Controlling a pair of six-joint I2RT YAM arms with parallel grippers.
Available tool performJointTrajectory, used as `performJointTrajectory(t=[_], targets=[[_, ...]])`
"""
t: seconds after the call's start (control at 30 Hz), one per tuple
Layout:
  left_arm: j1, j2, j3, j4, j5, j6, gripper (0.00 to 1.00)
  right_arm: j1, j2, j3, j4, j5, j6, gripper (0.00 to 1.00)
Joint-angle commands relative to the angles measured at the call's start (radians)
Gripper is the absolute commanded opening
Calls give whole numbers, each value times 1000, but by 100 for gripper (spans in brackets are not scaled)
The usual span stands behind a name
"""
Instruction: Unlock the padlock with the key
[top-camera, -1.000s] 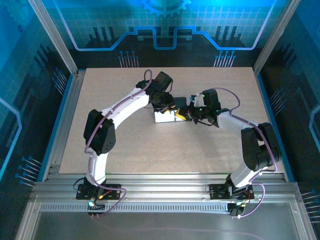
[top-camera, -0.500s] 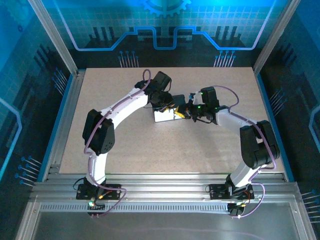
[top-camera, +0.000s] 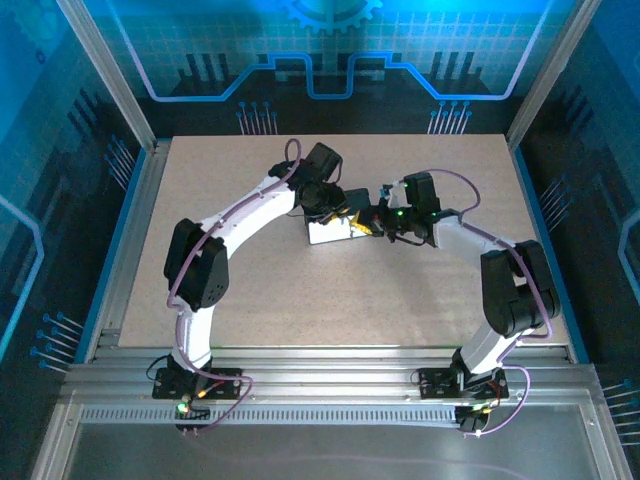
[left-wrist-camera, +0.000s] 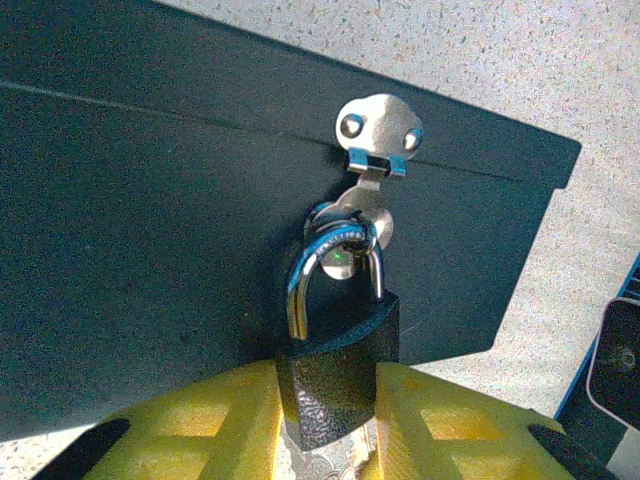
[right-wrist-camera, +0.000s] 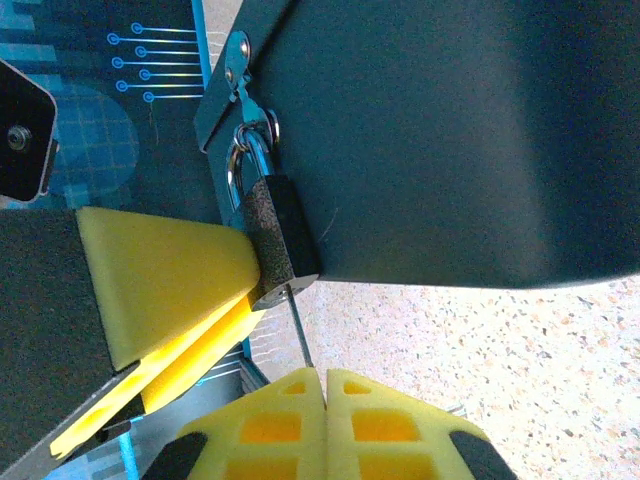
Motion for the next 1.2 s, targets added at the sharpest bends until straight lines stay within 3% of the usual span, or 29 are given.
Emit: performJointTrajectory(t=[0.0, 0.17, 0.47, 0.73, 1.03, 1.17], targets=[[-4, -1, -42, -111, 25, -13, 30, -19, -11, 36, -14, 53, -25, 0], [-5, -1, -44, -105, 32, -16, 30, -2, 6, 62, -23, 39, -47, 0], [-1, -14, -50, -97, 34, -15, 30, 38, 33, 183, -296, 146, -251, 0], [29, -51, -34, -88, 41, -9, 35, 31, 46, 175, -289, 108, -263, 0], [87, -110, 49, -96, 72, 72, 42, 11, 51, 123, -164, 28, -186, 0], [132, -136, 39, -96, 60, 201, 43, 2, 54, 134, -185, 18, -205, 0]])
